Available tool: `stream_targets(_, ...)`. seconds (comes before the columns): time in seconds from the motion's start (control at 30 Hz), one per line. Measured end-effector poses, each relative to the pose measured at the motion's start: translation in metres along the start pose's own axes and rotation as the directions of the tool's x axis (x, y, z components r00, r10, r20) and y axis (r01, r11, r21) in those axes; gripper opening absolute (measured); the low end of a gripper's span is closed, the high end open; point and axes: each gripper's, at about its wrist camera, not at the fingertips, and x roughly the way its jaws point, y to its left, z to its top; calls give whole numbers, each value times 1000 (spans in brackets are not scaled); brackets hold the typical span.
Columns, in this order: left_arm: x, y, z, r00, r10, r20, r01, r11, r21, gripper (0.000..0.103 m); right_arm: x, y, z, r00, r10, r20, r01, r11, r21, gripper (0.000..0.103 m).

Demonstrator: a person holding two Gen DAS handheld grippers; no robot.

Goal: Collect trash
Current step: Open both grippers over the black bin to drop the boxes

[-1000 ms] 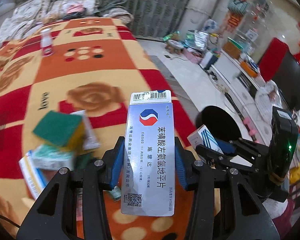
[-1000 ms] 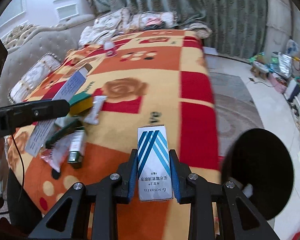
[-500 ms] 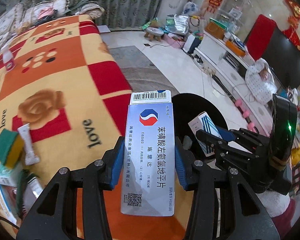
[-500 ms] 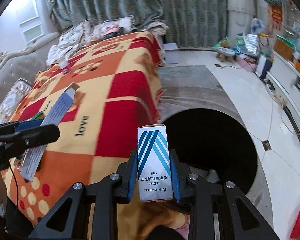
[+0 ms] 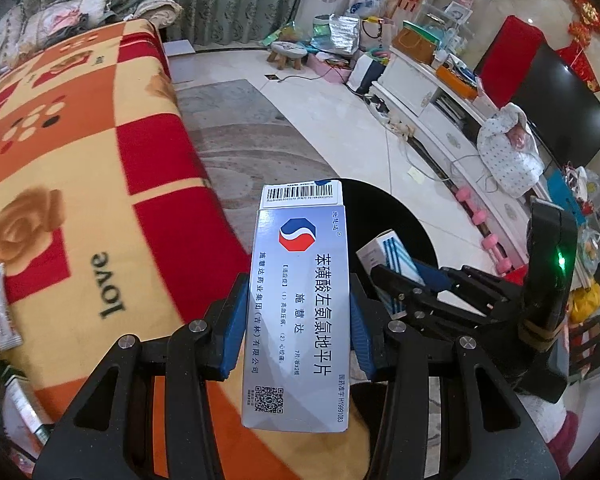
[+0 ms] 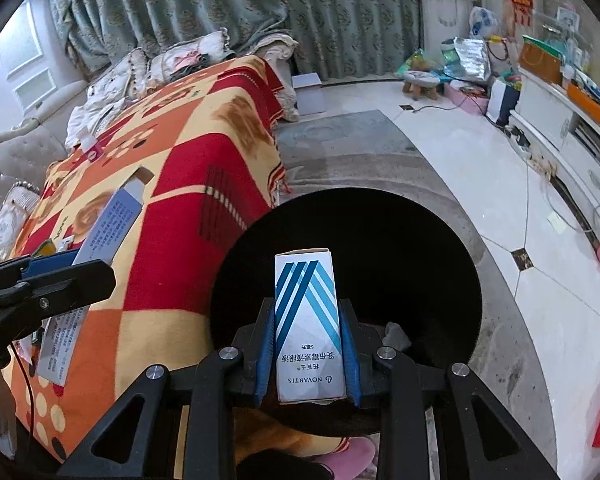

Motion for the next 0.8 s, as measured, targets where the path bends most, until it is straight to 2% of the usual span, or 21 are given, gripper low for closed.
stream_targets(0.27, 21, -7, 10, 999, -43, -18, 42, 999, -34, 44, 11, -15, -1, 1000, -7, -19, 8, 999, 41, 28)
stream_targets(0.43, 30, -12, 13, 996, -93, -15, 92, 994, -51, 45, 14, -26, -1, 999, -22, -29, 24, 996, 84, 29)
stream_targets(0.5, 31, -11, 12, 995, -101, -15, 100, 993, -57, 50, 13, -29, -2, 999, -26, -30, 29, 995, 92, 31)
stream_targets(0.57, 32, -9, 12, 994, -105, -21, 104, 992, -67, 55, 11, -31, -4, 999, -25, -28, 28, 994, 105, 38)
stream_targets(0.8, 19, -2, 8, 997, -73, -9, 72, 995, -69, 55, 13, -31, -8, 999, -15, -36, 19, 992, 124, 38)
